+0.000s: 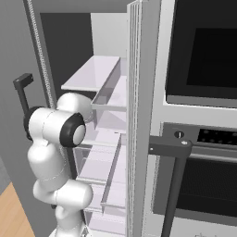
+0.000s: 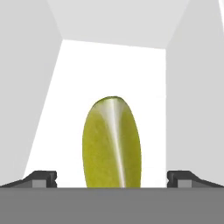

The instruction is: Grab a lemon wedge from the fridge and one ice cube from the ice bowl, and put them in the glass of lemonade.

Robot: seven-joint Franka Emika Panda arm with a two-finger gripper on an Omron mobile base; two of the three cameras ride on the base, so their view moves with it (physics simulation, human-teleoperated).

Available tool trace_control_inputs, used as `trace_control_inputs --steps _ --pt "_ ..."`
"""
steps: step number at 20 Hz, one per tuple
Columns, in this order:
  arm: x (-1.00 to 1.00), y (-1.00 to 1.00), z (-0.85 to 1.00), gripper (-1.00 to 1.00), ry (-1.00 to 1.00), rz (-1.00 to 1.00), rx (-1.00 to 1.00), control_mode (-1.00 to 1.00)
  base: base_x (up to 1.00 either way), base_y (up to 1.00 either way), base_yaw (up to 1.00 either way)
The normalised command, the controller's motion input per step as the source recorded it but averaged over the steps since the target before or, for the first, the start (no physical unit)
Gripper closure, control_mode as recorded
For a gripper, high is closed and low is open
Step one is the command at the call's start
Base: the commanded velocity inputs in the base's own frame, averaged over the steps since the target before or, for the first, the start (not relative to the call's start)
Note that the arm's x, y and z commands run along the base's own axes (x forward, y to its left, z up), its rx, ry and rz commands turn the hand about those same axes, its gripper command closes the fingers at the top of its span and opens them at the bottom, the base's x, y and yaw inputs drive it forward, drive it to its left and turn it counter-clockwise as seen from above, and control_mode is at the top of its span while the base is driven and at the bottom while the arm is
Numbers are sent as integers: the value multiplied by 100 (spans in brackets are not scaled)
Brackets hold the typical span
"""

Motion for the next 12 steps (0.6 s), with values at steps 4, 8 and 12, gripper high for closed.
trace_control_inputs --steps 4,8,12 --pt "-8 0 -11 -100 0 4 0 -100 0 0 0" --pt "0 0 -27 -100 0 3 0 -100 0 0 0" --pt "7 1 -3 -100 0 2 0 -100 0 0 0"
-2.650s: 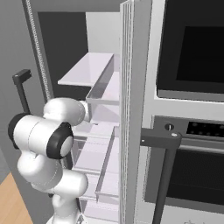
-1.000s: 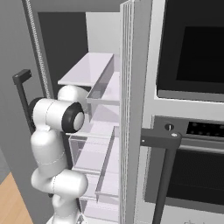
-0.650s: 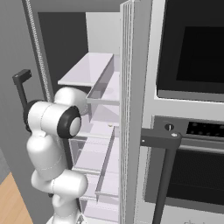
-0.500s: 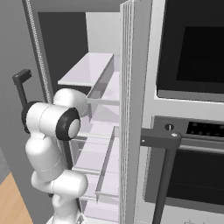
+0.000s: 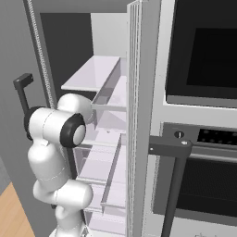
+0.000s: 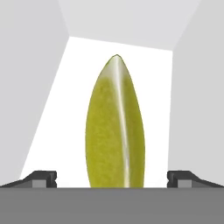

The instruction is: Grab a lemon wedge from the fridge and one ice cube from the ice bowl, and put them in the glass of lemonade.

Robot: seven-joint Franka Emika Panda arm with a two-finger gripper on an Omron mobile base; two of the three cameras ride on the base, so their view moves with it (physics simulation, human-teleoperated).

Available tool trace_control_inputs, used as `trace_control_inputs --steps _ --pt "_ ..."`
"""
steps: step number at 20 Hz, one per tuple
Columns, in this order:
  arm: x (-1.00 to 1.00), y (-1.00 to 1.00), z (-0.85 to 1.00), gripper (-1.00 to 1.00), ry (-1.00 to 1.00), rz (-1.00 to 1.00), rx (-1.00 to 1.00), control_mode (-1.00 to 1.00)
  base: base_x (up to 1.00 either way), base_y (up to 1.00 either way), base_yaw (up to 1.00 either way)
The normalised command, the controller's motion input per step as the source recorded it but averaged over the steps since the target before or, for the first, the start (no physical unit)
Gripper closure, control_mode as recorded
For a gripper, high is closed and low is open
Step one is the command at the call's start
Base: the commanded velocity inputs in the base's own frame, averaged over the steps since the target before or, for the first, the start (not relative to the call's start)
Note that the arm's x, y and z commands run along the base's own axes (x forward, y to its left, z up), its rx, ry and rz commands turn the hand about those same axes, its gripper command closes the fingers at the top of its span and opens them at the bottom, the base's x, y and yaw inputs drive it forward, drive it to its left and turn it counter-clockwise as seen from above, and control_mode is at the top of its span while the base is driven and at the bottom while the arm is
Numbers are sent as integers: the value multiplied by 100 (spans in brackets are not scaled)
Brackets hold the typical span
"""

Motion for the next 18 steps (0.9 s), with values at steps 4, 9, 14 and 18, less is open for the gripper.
trace_control_inputs --steps 4,9,14,18 --pt "5 0 -1 -100 0 0 0 -100 0 0 0" --pt "0 0 -17 100 0 1 0 -100 0 0 0" --pt "0 3 0 100 0 0 0 -100 0 0 0" --pt "0 0 0 100 0 0 0 -100 0 0 0"
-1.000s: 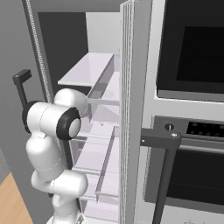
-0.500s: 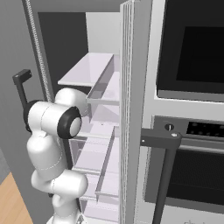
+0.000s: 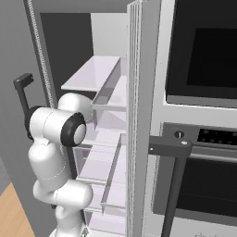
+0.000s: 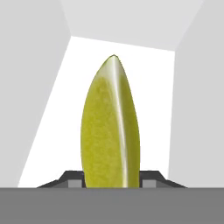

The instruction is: Grab a lemon wedge from the fridge and one ice cube from the ice bowl, and put them in the glass of lemonade.

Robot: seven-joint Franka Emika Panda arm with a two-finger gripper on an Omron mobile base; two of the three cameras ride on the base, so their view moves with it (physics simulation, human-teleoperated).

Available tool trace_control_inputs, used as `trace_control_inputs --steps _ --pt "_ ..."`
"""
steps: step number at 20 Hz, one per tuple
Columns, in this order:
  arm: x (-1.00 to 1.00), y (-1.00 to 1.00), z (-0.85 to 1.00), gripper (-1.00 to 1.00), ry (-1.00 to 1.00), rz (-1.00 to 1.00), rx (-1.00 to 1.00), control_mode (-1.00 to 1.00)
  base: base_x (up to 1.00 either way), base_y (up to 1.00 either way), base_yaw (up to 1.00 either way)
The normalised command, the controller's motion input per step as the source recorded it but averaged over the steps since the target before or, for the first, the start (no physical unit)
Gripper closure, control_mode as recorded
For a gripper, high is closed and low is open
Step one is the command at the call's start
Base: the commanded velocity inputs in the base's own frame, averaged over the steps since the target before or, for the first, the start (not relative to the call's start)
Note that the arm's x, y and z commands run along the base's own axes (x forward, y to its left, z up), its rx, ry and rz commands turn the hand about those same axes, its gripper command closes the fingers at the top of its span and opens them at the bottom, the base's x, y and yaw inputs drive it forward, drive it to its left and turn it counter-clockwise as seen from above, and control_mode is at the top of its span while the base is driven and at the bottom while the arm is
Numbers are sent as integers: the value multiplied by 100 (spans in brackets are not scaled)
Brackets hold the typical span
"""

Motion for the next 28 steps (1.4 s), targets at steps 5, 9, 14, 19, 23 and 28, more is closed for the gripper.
trace_control_inputs --steps 5,9,14,19,23,28 --pt "-50 3 1 100 -1 0 0 -100 0 0 0" --pt "-100 0 10 100 -6 0 0 -100 0 0 0" --pt "-95 0 56 100 -4 0 0 -100 0 0 0" --pt "-81 0 100 100 0 2 0 -100 0 0 0" --pt "-98 0 100 100 0 8 0 -100 0 0 0" --pt "-100 15 100 100 0 12 -1 -100 0 0 0"
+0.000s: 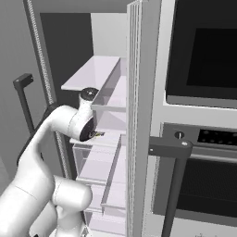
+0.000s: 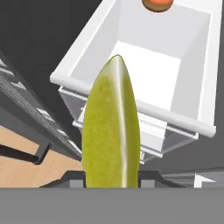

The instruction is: Grab a lemon wedge from the fridge and one ice cube from the ice bowl, and put them in the glass of lemonade.

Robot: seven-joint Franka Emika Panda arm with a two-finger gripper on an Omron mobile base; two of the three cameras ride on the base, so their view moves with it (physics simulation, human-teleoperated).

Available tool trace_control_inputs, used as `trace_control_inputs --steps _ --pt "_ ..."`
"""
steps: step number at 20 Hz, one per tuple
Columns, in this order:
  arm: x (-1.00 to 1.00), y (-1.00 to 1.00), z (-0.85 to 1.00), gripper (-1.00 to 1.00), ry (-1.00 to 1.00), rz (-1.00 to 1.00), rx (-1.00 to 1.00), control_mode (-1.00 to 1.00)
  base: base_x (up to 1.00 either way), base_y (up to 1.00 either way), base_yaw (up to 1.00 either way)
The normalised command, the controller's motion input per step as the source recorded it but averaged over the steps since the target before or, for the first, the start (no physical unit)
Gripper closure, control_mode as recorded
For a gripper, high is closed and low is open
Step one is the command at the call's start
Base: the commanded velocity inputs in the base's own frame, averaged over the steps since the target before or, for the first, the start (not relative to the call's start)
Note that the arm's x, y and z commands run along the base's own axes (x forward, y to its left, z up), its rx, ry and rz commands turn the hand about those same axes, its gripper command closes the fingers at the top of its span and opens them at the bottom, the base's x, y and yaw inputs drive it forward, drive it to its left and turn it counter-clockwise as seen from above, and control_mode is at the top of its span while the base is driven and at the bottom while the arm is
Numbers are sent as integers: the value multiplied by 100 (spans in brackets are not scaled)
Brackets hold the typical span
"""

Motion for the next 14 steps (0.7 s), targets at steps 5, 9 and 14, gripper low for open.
trace_control_inputs --steps 5,9,14 --pt "-71 59 100 100 0 10 -8 -100 0 0 0" --pt "-98 61 99 100 0 1 -9 -100 0 0 0" --pt "-100 61 81 100 0 0 -5 -100 0 0 0"
